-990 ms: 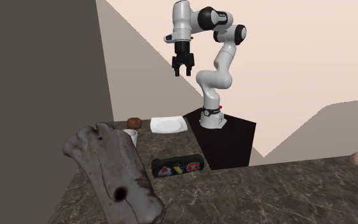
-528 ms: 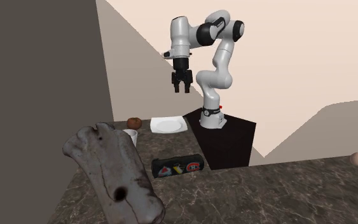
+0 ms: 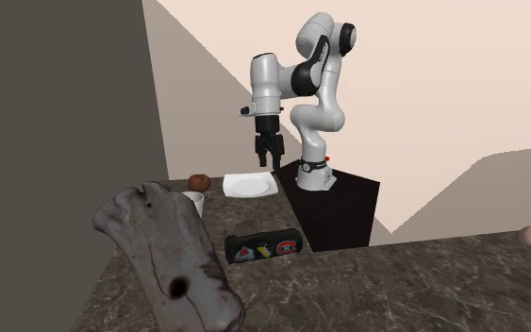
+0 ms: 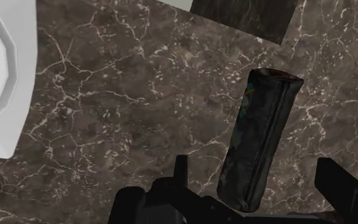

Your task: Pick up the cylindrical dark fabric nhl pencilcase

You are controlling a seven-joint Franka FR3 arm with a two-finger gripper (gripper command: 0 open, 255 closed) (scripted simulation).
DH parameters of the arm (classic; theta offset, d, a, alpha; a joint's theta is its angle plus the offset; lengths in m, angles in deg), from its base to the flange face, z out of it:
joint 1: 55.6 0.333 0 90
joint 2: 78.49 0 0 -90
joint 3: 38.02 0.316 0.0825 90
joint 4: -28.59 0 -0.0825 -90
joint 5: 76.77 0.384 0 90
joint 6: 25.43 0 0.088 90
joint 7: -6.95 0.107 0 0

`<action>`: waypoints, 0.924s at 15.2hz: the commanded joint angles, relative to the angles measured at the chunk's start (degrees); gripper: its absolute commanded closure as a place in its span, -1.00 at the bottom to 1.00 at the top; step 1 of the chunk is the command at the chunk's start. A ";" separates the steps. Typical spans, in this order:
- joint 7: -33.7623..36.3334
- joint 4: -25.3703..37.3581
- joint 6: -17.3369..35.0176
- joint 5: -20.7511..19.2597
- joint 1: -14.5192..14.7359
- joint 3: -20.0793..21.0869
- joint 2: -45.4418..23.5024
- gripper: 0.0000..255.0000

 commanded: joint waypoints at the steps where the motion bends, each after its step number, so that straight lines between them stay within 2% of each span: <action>1: 0.81 1.14 4.02 1.24 0.39 0.65 -4.73 -1.00; 8: 3.70 7.27 15.57 4.98 2.10 2.66 -21.14 -1.00; 14: 5.91 14.66 22.00 6.90 3.40 3.47 -33.88 -1.00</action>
